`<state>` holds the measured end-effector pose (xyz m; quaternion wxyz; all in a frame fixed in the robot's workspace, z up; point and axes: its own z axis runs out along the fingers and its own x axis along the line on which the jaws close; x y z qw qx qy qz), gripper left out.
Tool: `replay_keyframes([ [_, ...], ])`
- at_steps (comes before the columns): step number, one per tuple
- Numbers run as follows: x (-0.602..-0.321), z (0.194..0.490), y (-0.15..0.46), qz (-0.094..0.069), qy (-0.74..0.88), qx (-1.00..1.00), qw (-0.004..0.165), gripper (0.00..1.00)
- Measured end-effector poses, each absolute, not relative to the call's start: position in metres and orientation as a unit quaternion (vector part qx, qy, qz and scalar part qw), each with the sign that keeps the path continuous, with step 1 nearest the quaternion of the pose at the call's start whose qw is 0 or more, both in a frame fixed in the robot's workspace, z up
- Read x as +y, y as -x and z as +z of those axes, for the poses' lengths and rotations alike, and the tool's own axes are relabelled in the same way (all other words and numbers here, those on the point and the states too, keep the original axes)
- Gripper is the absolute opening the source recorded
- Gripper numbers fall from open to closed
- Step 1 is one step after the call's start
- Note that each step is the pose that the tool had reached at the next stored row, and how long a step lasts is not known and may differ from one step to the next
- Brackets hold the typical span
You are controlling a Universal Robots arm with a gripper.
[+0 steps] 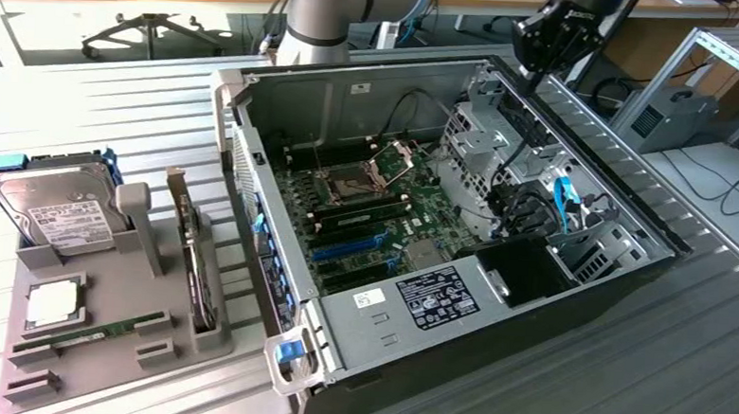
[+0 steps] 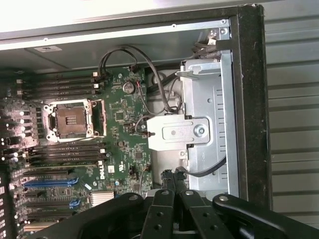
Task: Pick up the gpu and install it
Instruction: 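Reach for the gpu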
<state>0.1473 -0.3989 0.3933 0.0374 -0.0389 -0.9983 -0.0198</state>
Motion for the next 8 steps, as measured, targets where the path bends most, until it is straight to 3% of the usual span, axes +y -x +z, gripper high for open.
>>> replay_keyframes([
  [8,-0.3990,0.3933,-0.1406,-0.020,0.039,-0.998,0.037,0.11],
])
